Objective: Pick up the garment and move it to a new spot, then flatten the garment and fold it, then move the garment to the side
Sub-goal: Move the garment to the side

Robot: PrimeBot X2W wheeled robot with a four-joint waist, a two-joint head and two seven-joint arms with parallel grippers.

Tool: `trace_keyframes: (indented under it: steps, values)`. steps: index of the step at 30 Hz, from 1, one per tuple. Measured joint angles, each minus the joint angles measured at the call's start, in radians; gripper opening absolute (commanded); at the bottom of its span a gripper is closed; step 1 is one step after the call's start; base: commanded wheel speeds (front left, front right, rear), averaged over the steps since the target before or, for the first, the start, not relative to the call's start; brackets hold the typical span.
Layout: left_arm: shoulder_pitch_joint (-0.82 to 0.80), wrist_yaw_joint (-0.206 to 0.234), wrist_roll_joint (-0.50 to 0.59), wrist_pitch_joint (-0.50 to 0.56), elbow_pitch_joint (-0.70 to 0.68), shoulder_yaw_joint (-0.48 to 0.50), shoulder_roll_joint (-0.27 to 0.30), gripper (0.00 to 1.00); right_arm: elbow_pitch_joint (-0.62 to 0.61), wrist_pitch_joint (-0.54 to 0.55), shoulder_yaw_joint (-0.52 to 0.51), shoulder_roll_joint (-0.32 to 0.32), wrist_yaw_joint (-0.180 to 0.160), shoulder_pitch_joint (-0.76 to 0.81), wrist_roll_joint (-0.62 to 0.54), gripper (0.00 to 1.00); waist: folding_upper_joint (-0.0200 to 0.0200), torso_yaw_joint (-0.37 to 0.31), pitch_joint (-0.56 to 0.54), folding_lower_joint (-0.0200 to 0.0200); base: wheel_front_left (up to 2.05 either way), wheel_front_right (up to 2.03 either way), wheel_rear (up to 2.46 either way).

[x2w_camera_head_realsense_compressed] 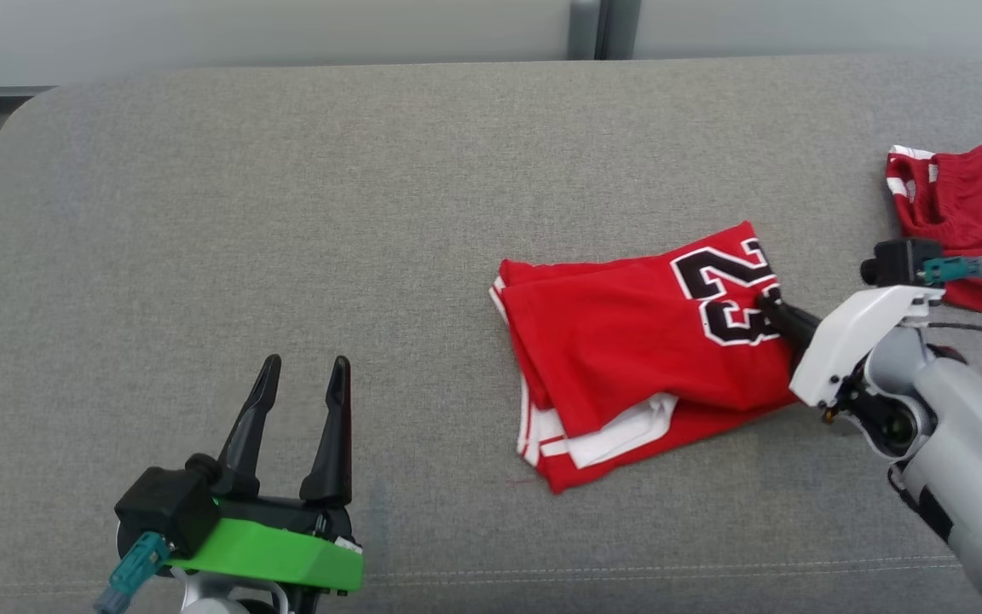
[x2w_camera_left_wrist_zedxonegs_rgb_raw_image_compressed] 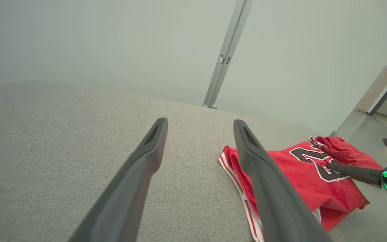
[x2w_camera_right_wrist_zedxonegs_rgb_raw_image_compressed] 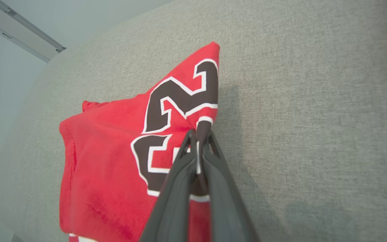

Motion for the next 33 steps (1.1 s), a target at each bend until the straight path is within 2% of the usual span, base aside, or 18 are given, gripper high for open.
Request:
trace_keyframes:
  steps: [5, 15, 21, 30, 33]
  values:
    - [0.0, 0.0, 0.0, 0.0, -0.005, 0.004, 0.0, 1.0, 0.0, -0.002, -0.019, -0.067, 0.0, -0.047, -0.01, 0.0, 0.0, -0.026, -0.005, 0.0, 0.0, 0.0, 0.0]
    - [0.0, 0.0, 0.0, 0.0, -0.021, -0.002, 0.0, 1.0, 0.003, -0.002, -0.061, -0.161, -0.002, -0.153, -0.03, 0.0, 0.0, -0.063, 0.007, 0.0, 0.0, 0.0, 0.0]
    - [0.0, 0.0, 0.002, 0.0, -0.025, -0.013, 0.0, 1.0, 0.004, 0.016, -0.058, -0.193, -0.012, -0.216, -0.068, 0.0, 0.0, -0.065, 0.024, 0.0, 0.0, 0.0, 0.0]
    - [-0.004, -0.001, 0.003, 0.0, -0.027, -0.02, 0.0, 1.0, 0.028, 0.075, -0.027, -0.285, -0.047, -0.314, -0.152, 0.0, 0.0, -0.043, 0.056, 0.0, 0.0, 0.0, 0.0]
    - [-0.005, -0.001, 0.003, 0.0, -0.028, -0.016, 0.0, 1.0, 0.036, 0.087, -0.018, -0.311, -0.048, -0.342, -0.175, 0.0, 0.0, -0.035, 0.069, 0.0, 0.0, 0.0, 0.0]
